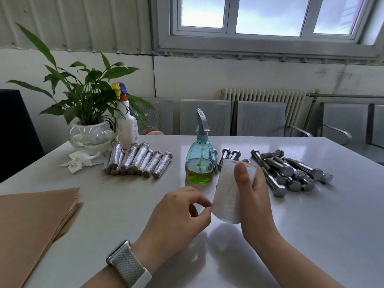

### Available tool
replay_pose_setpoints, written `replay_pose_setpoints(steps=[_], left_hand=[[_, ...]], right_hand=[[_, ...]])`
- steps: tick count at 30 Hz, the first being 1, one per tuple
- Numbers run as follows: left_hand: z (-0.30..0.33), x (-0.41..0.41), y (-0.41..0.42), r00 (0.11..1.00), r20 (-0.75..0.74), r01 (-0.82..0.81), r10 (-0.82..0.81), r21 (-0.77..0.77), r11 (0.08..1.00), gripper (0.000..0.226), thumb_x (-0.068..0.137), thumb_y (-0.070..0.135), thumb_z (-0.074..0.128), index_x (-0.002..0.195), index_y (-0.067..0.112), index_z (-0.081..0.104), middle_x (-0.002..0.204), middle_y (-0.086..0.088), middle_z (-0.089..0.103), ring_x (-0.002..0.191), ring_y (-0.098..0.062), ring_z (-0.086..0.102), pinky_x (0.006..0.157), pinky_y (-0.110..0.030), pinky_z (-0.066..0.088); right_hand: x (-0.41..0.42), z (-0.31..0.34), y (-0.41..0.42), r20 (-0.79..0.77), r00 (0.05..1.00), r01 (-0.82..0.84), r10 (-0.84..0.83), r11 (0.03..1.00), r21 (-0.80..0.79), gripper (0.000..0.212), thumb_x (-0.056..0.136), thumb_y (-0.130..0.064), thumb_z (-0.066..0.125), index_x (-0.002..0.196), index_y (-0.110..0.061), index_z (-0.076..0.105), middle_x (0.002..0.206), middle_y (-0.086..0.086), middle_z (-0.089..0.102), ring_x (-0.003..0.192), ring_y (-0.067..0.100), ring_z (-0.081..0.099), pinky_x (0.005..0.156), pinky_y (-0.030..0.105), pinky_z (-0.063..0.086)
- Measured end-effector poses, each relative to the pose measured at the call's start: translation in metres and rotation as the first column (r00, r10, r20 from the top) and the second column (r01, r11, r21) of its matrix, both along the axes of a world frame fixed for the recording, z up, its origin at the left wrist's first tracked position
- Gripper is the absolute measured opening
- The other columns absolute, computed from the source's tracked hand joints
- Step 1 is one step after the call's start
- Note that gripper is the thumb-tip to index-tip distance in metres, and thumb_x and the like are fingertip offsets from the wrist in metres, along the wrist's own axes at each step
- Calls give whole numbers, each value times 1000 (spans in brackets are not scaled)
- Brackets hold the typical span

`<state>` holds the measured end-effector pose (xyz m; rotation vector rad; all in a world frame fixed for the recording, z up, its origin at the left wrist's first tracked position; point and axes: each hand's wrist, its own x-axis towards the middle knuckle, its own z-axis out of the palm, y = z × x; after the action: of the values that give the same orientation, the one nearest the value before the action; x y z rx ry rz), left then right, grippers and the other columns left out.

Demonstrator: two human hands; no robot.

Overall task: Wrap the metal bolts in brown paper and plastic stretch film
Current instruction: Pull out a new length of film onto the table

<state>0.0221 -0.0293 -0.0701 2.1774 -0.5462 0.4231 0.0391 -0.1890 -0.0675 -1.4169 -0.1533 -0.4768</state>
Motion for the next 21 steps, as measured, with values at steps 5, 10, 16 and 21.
replay_pose_setpoints(steps=[5, 10, 16, 21], left_hand=[[-3, 2, 1, 999, 31, -34, 34, 18, 999, 5, 77, 34, 66, 74, 31, 69, 75, 19, 65, 66, -5, 61, 62, -28, 53], [2, 4, 1, 978, -207, -40, -10, -237, 971, 5, 76, 28, 68, 71, 26, 70, 67, 10, 67, 58, -6, 63, 55, -18, 51], [-1, 10, -3, 913, -378, -132, -153, -629, 767, 16, 84, 10, 58, 73, 14, 68, 82, -8, 70, 75, -15, 64, 58, -26, 53], [-9, 21, 1, 951, -301, -247, 67, -612, 751, 9, 89, 15, 53, 86, 15, 62, 78, 5, 72, 76, -10, 66, 61, -25, 52]], right_hand=[[-2, 1, 1, -13, 1000, 3, -3, 1000, -11, 53, 65, -74, 56, 102, -36, 56, 90, -11, 66, 89, 20, 67, 73, 39, 59], [-1, 4, 0, -100, 995, -2, 11, 996, 95, 54, 61, -77, 60, 98, -38, 58, 99, -1, 67, 96, 25, 66, 79, 47, 59], [0, 2, 2, -224, 955, -114, 194, 938, 326, 78, 65, -64, 70, 125, -18, 52, 121, 18, 60, 111, 34, 62, 84, 48, 57], [1, 0, -2, -303, 913, -185, 274, 939, 291, 64, 67, -47, 77, 122, -24, 53, 118, 9, 62, 102, 24, 67, 73, 34, 59]])
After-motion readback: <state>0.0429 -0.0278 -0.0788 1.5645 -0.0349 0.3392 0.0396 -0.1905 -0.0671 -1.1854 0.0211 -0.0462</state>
